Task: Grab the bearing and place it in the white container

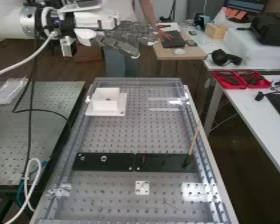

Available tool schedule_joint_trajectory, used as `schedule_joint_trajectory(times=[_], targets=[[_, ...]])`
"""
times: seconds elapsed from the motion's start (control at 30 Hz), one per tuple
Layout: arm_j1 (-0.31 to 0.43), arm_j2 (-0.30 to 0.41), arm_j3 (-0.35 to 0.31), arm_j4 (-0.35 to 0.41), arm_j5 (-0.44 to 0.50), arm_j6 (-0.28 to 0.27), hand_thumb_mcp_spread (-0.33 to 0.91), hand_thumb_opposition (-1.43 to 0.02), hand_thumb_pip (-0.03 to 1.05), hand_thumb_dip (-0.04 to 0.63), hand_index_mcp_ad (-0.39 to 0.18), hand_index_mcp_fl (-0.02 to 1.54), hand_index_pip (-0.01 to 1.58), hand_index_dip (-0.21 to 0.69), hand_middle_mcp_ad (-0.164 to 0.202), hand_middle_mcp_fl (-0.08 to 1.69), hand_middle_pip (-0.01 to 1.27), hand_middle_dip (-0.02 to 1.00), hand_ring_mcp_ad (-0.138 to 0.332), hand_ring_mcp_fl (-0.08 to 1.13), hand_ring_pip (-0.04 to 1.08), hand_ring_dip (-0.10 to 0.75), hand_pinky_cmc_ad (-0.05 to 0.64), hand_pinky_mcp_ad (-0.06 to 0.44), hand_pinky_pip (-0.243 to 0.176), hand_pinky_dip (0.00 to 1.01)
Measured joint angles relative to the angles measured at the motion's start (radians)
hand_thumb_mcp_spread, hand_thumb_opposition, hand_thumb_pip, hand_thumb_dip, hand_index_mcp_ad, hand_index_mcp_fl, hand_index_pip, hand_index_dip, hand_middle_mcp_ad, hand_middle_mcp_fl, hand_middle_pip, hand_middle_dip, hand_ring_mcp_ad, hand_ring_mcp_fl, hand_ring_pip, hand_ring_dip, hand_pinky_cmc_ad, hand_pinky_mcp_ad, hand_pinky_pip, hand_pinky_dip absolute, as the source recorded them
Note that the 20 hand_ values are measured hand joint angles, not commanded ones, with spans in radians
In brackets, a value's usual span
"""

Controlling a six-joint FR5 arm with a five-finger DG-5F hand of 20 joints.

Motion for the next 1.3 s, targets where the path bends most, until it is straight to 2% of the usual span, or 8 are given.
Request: schedule_joint_trajectory(times=[0.07,0.3,0.4,0.6,0.8,1.3], targets=[[-0.031,-0.018,0.033,-0.012,-0.043,-0.007,0.24,-0.68,0.42,0.096,-0.099,0.05,0.13,0.169,0.075,0.04,0.13,0.24,0.147,0.0,0.09,0.096,0.379,0.298,-0.079,0.28],[-0.127,-0.095,0.124,-0.059,-0.205,-0.01,0.24,-0.68,0.42,0.094,-0.099,0.05,0.12,0.168,0.07,0.03,0.13,0.25,0.148,0.0,0.1,0.096,0.379,0.304,-0.075,0.28],[-0.176,-0.142,0.181,-0.092,-0.304,-0.008,0.24,-0.68,0.42,0.094,-0.099,0.05,0.12,0.164,0.075,0.05,0.13,0.25,0.145,0.0,0.1,0.096,0.379,0.304,-0.075,0.28],[-0.229,-0.194,0.242,-0.127,-0.409,-0.015,0.24,-0.68,0.42,0.094,-0.096,0.05,0.12,0.164,0.075,0.05,0.13,0.25,0.145,0.0,0.1,0.096,0.379,0.307,-0.075,0.28],[-0.256,-0.211,0.262,-0.136,-0.437,-0.022,0.24,-0.68,0.42,0.089,-0.093,0.05,0.12,0.164,0.075,0.05,0.13,0.25,0.145,0.0,0.1,0.096,0.379,0.307,-0.075,0.28],[-0.282,-0.2,0.259,-0.13,-0.453,-0.034,0.24,-0.68,0.37,0.068,-0.091,0.06,0.11,0.164,0.075,0.04,0.13,0.25,0.145,0.0,0.1,0.096,0.379,0.307,-0.075,0.28]])
